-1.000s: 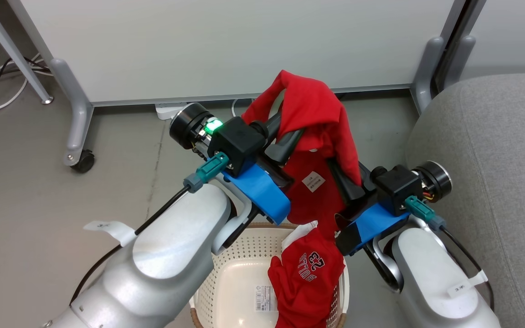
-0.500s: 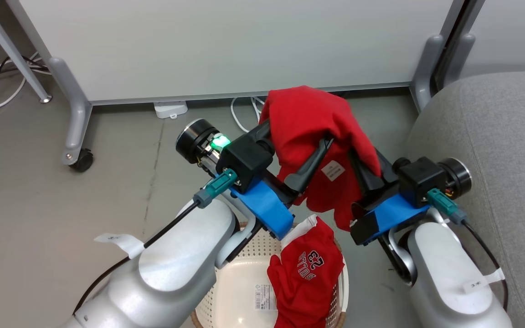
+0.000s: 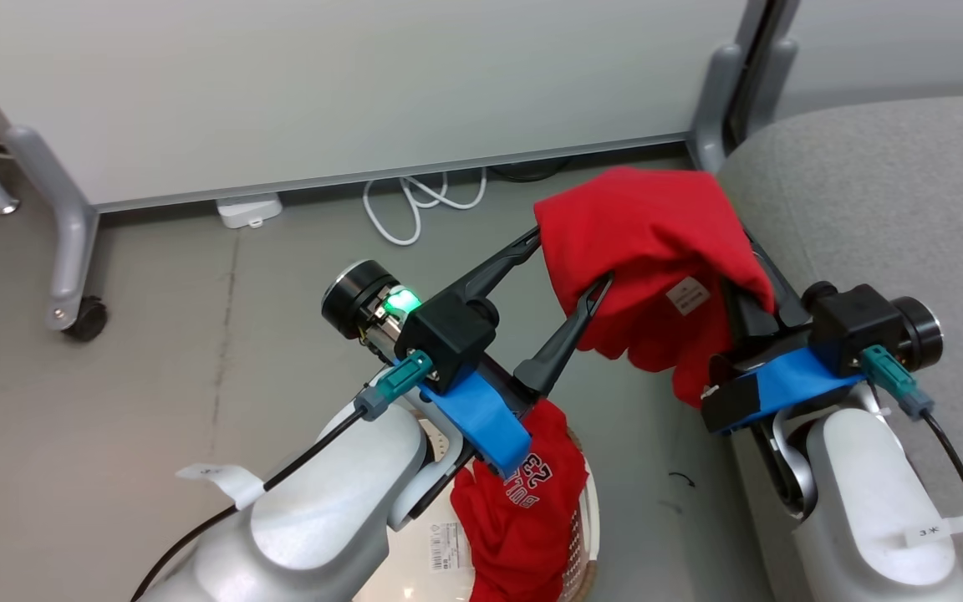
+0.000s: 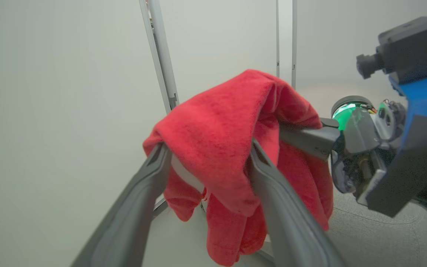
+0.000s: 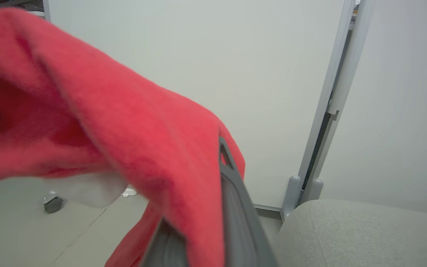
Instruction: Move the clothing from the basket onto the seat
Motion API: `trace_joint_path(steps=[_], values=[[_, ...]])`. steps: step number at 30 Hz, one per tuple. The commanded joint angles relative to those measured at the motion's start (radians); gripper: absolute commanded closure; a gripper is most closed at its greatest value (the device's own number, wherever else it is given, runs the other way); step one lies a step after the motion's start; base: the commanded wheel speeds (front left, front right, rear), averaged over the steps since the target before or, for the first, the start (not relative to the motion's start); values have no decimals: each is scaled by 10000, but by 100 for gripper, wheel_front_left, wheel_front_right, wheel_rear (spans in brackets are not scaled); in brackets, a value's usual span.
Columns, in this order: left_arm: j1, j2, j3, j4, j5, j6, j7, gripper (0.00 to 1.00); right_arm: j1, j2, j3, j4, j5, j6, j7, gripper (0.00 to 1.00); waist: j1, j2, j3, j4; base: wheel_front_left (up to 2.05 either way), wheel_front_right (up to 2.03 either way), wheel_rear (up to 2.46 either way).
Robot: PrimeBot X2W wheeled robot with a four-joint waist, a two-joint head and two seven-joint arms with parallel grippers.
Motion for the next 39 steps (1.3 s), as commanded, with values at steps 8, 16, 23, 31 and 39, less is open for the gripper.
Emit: trace_joint_path(steps=[8,16,23,31,39], values=[[371,340,-88,-330,20,183,40,0,284,-17,-524,-570,-88,5,-35,100,0,0,349,-1031,0,0,0],[457,619,-55,-591,25,341,33,0,587,-19,-938,-1115,-123,5,-35,100,0,0,610,-1793,0,0,0],[417,711,-102,-696,78,406,-24,0,952,-17,-1276,-1537,56,5,-35,100,0,0,832,-2334,0,0,0],[272,776,-207,-685,242,421,-88,0,1412,-18,-1782,-1942,227,5,-35,100,0,0,1042,-2772,0,0,0],[211,782,-271,-615,362,443,-125,0,1617,-18,-1927,-2201,169,5,-35,100,0,0,1123,-2976,0,0,0]])
